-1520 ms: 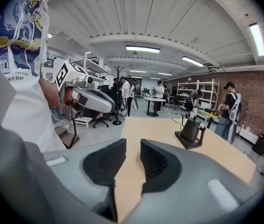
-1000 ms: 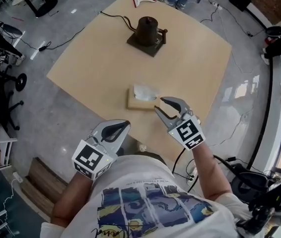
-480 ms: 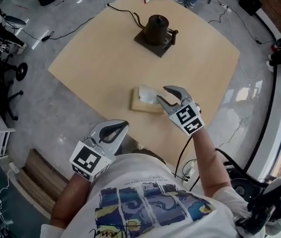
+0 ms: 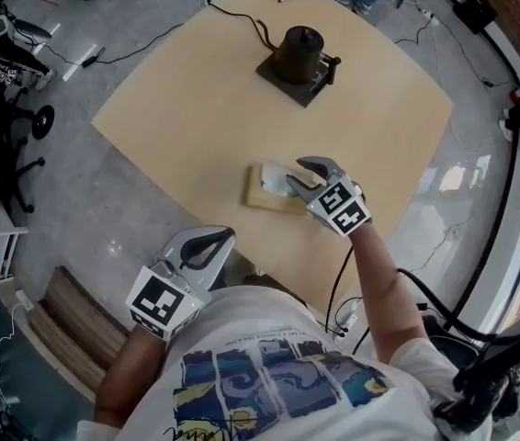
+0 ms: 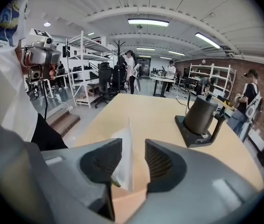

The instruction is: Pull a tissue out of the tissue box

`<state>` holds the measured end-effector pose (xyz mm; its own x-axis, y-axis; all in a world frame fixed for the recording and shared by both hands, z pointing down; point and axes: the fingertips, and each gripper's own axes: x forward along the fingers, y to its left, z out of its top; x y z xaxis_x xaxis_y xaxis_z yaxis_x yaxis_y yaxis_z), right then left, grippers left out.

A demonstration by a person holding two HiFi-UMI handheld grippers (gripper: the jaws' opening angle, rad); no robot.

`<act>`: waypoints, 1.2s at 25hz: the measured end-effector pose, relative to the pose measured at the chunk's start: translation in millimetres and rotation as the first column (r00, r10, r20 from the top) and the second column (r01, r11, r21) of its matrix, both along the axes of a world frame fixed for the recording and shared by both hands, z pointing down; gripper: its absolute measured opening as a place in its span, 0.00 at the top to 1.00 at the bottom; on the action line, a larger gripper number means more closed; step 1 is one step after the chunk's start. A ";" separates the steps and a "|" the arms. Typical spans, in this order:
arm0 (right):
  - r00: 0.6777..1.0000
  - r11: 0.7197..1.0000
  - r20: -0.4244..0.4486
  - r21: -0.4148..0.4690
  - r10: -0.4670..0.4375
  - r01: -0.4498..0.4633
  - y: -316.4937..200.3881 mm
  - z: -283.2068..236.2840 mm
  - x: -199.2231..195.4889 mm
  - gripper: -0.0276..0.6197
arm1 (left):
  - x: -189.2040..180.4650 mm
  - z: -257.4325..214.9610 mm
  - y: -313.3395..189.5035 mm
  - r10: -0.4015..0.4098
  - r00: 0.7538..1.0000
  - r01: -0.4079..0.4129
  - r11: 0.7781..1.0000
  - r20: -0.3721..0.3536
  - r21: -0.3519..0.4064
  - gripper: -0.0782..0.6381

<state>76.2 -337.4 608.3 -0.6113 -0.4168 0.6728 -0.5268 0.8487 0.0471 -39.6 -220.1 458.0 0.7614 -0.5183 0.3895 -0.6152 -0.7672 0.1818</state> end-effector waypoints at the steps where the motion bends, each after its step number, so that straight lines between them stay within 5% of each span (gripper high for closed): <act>1: 1.000 1.000 0.001 -0.012 -0.005 0.005 -0.2 3.4 -1.0 0.74 | -1.0 0.5 -0.2 -0.004 1.000 0.004 1.000 -0.001 -0.003 0.88; 11: 0.999 0.996 0.001 -0.080 -0.039 0.039 3.9 23.9 -8.6 0.74 | -5.8 7.9 1.1 -0.031 1.000 0.032 0.999 0.002 -0.026 0.88; 24: 0.999 0.998 -0.032 -0.054 -0.013 0.011 8.5 27.7 -4.8 0.95 | -7.8 6.4 6.1 -0.031 1.000 0.031 0.999 0.004 -0.020 0.88; 30: 0.999 0.999 -0.034 -0.043 -0.016 0.015 9.6 24.4 -4.1 0.95 | -6.6 2.8 7.9 -0.023 1.000 0.023 1.000 0.008 -0.010 0.88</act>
<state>72.1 -327.8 632.8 -0.5937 -0.3781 0.7103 -0.5124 0.8583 0.0285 -46.2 -212.2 460.8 0.7461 -0.5316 0.4009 -0.6342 -0.7509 0.1843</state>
